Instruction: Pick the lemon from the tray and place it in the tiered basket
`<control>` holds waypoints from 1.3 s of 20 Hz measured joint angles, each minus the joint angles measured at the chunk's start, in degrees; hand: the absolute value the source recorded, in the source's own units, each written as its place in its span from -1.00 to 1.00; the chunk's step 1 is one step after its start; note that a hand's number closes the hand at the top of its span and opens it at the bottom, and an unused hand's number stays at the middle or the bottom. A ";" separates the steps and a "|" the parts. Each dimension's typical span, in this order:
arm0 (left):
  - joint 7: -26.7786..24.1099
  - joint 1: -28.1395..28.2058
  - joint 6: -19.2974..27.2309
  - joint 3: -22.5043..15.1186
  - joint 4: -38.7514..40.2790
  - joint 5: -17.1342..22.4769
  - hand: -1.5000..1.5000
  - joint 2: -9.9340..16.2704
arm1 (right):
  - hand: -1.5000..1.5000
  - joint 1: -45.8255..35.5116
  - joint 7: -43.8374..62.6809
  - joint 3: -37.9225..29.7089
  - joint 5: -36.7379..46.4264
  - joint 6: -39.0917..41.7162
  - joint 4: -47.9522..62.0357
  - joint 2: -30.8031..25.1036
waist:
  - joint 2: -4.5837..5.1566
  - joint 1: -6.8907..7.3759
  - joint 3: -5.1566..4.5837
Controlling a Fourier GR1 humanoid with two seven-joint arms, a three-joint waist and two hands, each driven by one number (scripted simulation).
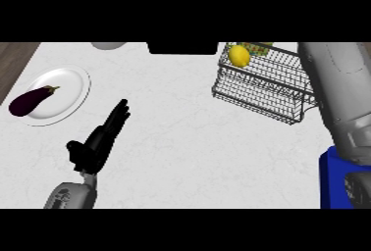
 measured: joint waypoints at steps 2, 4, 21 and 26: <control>0.07 -0.03 -0.56 0.37 0.06 0.33 0.00 0.30 | -1.00 -0.42 0.31 -1.70 -1.59 -0.69 0.58 -0.10 | 0.02 0.02 0.01; -0.35 -0.83 -0.21 0.68 1.28 -0.14 0.00 0.15 | -1.00 0.06 0.23 -2.62 -2.54 -2.12 -0.24 0.08 | -0.03 -0.22 0.00; -0.50 1.62 -0.39 1.99 -0.05 0.45 0.00 0.46 | -1.00 12.36 -7.68 -11.66 -1.50 -19.64 -13.59 -16.98 | -0.56 -2.07 0.04; 0.53 2.07 -0.39 2.05 -1.57 0.47 0.00 0.56 | -1.00 21.84 -10.52 -18.84 -8.68 -13.58 -19.53 -22.96 | -0.59 -2.24 0.04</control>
